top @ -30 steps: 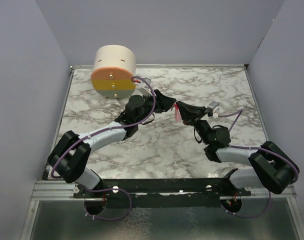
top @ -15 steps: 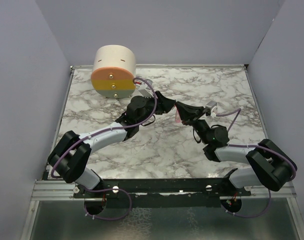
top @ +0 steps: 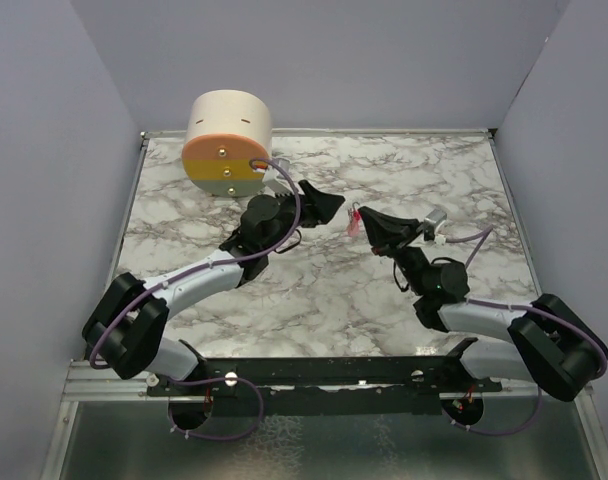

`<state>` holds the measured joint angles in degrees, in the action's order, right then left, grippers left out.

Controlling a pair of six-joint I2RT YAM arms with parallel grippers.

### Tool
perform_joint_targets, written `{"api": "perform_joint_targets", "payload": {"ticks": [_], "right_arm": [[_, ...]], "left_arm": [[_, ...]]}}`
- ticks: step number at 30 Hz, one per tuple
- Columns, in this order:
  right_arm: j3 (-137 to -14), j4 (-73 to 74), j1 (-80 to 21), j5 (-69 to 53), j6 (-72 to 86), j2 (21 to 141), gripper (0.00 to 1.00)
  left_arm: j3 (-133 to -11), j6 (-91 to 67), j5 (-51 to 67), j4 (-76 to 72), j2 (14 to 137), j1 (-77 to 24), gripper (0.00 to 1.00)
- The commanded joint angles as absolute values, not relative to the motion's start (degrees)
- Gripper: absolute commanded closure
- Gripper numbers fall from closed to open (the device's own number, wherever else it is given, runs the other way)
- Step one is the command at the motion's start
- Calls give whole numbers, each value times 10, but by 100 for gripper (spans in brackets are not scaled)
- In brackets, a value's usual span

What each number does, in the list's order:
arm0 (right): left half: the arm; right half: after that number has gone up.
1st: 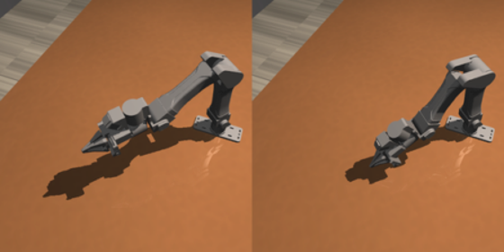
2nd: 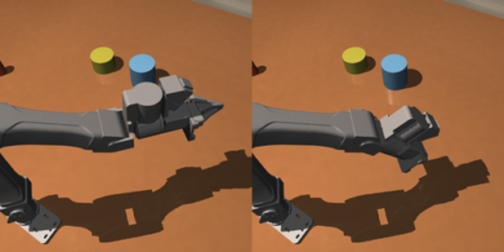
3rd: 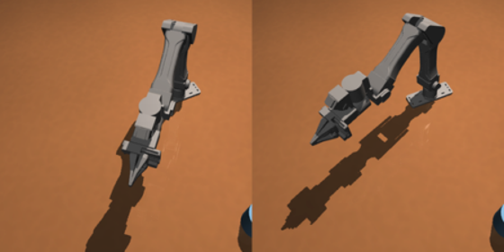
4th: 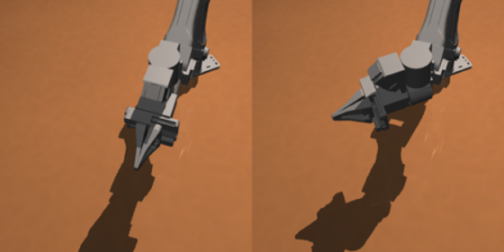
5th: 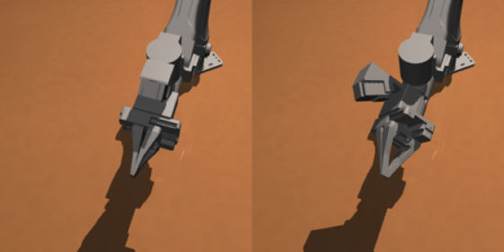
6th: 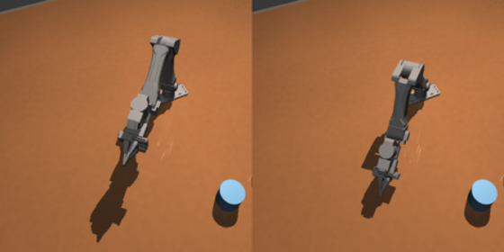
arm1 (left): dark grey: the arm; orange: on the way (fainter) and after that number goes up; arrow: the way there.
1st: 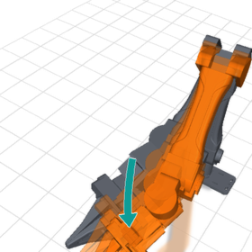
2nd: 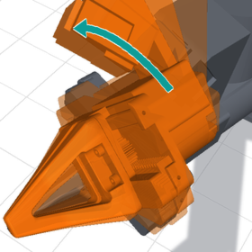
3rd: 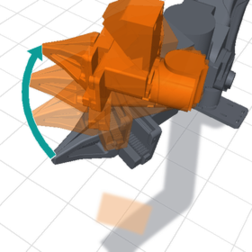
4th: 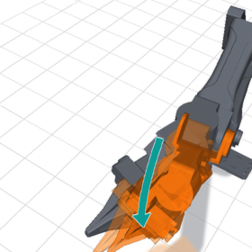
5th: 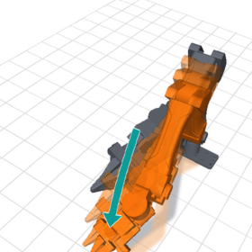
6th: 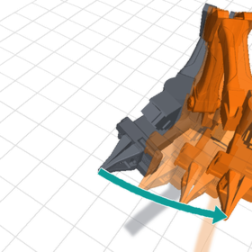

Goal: Put the keys on the keyring

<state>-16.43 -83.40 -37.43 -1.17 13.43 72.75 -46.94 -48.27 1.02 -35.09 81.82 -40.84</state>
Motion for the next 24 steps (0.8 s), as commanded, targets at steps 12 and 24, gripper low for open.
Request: {"api": "perform_joint_targets", "payload": {"ticks": [12,24], "right_arm": [[-175,-756,-376,-61,111,592,99],[-228,-586,-376,-110,100,569,99]], "left_arm": [[-414,-451,25,-388,745,-361,44],[-421,-372,138,-391,713,-337,43]]}}
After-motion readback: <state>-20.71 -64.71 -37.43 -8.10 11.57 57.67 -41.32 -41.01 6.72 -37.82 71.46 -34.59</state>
